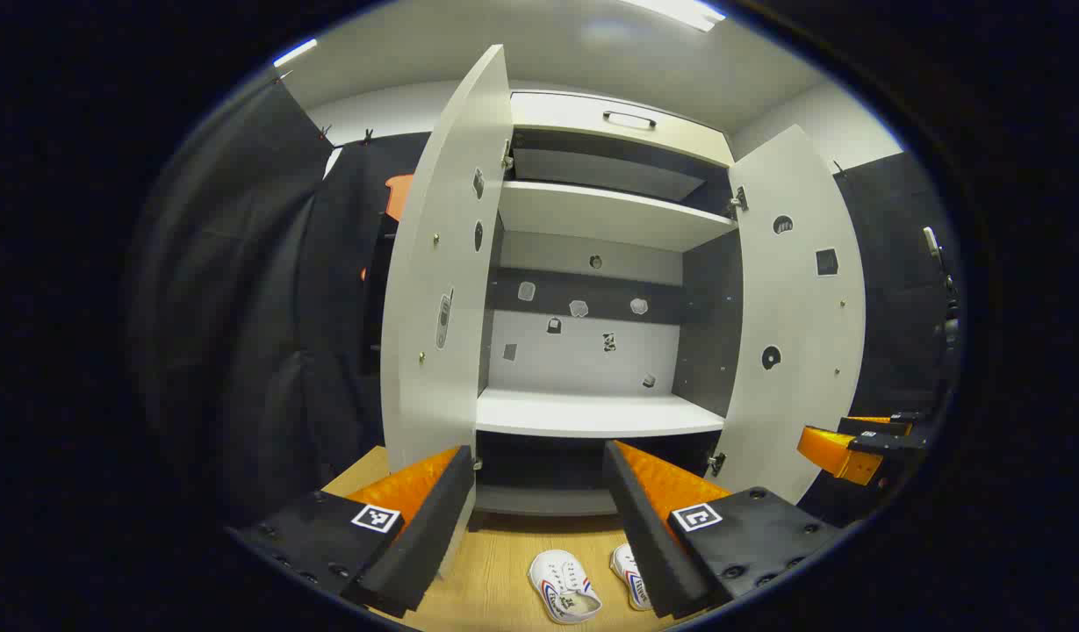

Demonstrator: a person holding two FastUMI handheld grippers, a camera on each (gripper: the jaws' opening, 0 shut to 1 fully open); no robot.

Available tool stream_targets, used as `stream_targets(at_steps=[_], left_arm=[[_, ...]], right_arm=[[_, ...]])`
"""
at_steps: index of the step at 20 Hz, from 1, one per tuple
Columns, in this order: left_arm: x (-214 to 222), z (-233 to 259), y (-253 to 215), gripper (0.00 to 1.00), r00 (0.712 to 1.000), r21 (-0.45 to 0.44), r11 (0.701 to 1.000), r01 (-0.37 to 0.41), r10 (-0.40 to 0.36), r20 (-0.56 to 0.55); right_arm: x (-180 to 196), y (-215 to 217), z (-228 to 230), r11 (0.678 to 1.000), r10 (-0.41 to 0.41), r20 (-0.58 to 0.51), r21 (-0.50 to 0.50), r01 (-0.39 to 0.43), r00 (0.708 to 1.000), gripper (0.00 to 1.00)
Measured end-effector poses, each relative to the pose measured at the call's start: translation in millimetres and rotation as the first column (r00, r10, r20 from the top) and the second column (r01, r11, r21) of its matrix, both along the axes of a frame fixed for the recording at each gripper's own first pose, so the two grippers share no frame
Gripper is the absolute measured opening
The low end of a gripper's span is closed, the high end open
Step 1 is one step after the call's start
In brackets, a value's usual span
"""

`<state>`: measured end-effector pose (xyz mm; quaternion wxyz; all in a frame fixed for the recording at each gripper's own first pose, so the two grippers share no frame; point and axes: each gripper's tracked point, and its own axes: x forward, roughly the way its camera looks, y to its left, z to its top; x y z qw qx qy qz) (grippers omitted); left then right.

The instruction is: Grab one shoe with the right hand and put it into the shoe cabinet, grab the other shoe with the left hand and put it into the shoe cabinet; then close the right door with the right hand and the left door with the left hand.

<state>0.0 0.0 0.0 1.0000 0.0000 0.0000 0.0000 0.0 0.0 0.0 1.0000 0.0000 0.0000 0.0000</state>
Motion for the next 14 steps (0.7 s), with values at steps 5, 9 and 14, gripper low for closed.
stream_targets(at_steps=[5,9,14], left_arm=[[-0.3,-0.2,-0.8,0.96,1.0,0.012,1.0,-0.011,0.011,0.002],[-3.6,-0.2,-3.4,0.96,1.0,0.023,1.0,-0.013,0.012,0.005],[-6.6,-1.2,-4.5,0.96,1.0,0.021,1.0,-0.011,0.011,0.008]], right_arm=[[-0.4,-0.5,-3.7,1.0,0.013,-0.011,0.008,-0.013,1.0,0.94],[-1.7,-3.3,-7.1,1.0,0.014,-0.018,0.004,-0.014,1.0,0.94],[-3.6,-2.7,-11.8,1.0,0.016,-0.02,0.007,-0.016,1.0,0.94]])
